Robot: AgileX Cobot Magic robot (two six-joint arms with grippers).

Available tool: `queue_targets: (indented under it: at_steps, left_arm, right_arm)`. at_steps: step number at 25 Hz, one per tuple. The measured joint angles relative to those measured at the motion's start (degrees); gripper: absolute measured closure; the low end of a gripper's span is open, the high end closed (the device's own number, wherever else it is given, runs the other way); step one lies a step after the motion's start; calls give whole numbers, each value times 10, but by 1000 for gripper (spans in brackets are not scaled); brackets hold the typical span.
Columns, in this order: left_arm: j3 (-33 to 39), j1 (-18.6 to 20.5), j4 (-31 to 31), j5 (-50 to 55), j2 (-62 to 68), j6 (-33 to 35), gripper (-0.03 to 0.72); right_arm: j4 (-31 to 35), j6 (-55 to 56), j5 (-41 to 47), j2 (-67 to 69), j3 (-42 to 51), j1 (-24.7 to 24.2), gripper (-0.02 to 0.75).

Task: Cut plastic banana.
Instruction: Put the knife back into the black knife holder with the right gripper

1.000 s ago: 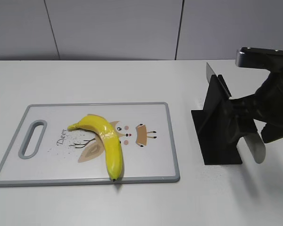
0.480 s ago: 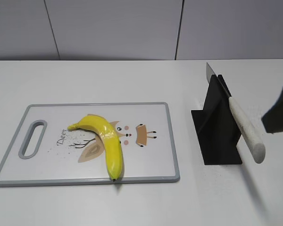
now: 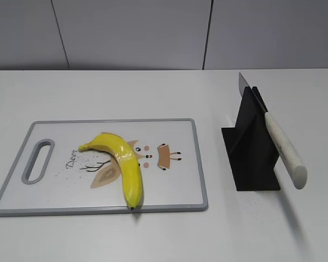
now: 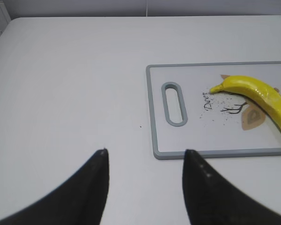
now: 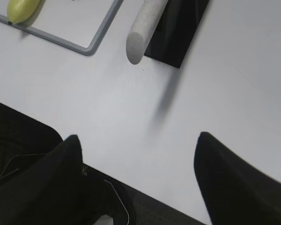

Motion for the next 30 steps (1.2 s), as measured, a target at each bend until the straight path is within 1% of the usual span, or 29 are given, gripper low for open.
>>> queue_targets:
  at_steps: [5,11,16,21,24,30]
  left_arm:
    - [0,0,0,0,0,0,196]
    - [0,0,0,0,0,0,196]
    - [0,0,0,0,0,0,196]
    - [1,0,0,1,0,0,196]
    - [1,0,0,1,0,0,196]
    - [1,0,0,1,0,0,196]
  right_arm:
    - [0,2,19,-98,35,0,159]
    - [0,4,20,-168,36,0,230]
    - [0,4,20,-240,36,0,266]
    - [4,4,20,-258,36,-1,276]
    - [9,4,20,-258,36,-23,276]
    - [13,4,20,-258,36,-123,276]
